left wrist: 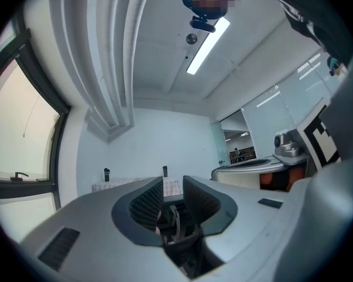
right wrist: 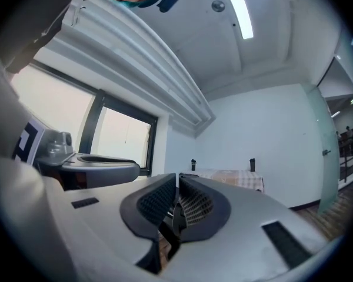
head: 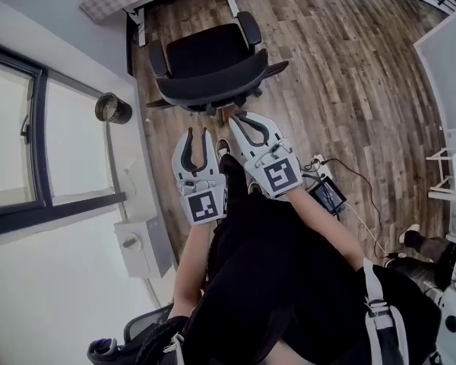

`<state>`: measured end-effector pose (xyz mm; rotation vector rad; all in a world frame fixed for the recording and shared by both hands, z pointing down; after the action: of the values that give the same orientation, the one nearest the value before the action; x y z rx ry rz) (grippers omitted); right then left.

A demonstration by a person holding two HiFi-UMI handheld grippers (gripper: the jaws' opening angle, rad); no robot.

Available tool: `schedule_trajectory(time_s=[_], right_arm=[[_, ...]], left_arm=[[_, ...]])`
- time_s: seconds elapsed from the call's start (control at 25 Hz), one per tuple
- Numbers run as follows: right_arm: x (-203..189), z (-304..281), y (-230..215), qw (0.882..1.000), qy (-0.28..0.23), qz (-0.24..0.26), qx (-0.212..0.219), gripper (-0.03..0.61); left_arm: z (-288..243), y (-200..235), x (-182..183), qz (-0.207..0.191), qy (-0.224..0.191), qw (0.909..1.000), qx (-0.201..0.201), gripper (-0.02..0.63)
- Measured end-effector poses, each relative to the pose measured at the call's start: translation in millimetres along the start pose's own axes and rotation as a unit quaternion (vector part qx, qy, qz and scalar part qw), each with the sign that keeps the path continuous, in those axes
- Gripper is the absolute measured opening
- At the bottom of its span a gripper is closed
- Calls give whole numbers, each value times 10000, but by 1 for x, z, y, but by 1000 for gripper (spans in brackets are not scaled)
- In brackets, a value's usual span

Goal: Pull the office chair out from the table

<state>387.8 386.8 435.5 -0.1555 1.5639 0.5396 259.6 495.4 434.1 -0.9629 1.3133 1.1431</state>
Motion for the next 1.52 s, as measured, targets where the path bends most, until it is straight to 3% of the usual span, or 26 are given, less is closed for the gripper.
schedule_trajectory(time_s=[0.08, 0.24, 0.36, 0.52, 1.52], right_arm=[[2, 0, 3, 10000, -63, 20, -18, 5], [5, -2, 8, 9999, -145, 40, -29, 3], [4, -8, 13, 9997, -218, 32, 56, 3], [10, -13, 18, 9989, -320, 274, 195, 3], [9, -22, 12, 9989, -413, 165, 159, 3]], left_arm=[[0, -2, 1, -17, 20, 9999, 105, 53], [-2, -4, 7, -75, -131, 9998, 135, 44], [-4, -4, 7, -110, -235, 9995, 205, -3], [-4, -4, 8, -54, -238, 9995, 197, -8], [-16, -5, 1, -151, -133, 9996, 191, -9]])
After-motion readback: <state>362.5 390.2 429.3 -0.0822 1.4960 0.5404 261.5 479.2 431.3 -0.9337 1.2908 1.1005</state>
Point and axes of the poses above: the fingertips, and each gripper's own axes: z backward along the fingers, y to its left, x out of its top, the point moved 10 cm from there along z, backward along the fingers, and after that the axes turned 11 degrees about z, right-handed, at the moved point
